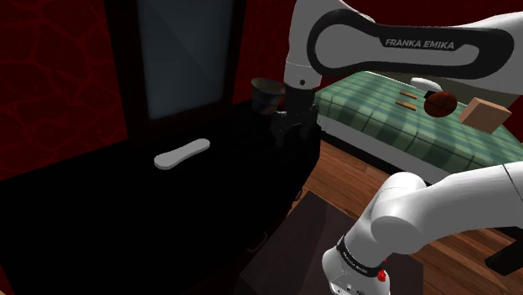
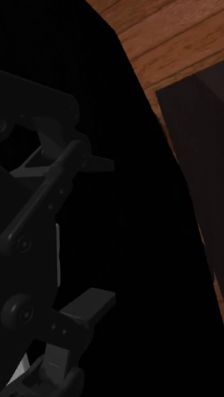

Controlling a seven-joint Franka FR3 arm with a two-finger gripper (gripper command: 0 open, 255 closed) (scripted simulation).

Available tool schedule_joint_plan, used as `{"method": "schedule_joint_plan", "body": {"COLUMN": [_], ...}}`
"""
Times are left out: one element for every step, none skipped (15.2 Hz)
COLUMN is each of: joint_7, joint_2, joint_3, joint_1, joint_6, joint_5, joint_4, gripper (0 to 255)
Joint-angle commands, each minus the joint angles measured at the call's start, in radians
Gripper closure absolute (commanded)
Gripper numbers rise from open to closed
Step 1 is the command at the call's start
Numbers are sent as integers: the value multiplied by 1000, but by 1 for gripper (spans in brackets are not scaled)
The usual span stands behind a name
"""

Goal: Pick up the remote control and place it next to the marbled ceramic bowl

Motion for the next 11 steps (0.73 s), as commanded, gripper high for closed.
{"method": "schedule_joint_plan", "body": {"joint_7": [106, 154, 203, 251, 299, 348, 396, 444, 493, 541, 590], "joint_2": [50, 76, 104, 133, 163, 195, 228, 262, 296, 332, 368], "joint_3": [42, 62, 82, 101, 119, 137, 155, 172, 188, 203, 217], "joint_1": [-9, -14, -19, -25, -31, -37, -43, -51, -58, -64, -71], "joint_6": [54, 80, 106, 132, 158, 184, 209, 234, 258, 281, 304], "joint_5": [33, 46, 58, 68, 76, 82, 86, 88, 88, 85, 80], "joint_4": [8, 13, 21, 30, 41, 53, 67, 83, 100, 118, 138], "gripper": [0, 0, 0, 0, 0, 0, 0, 0, 0, 0, 0]}}
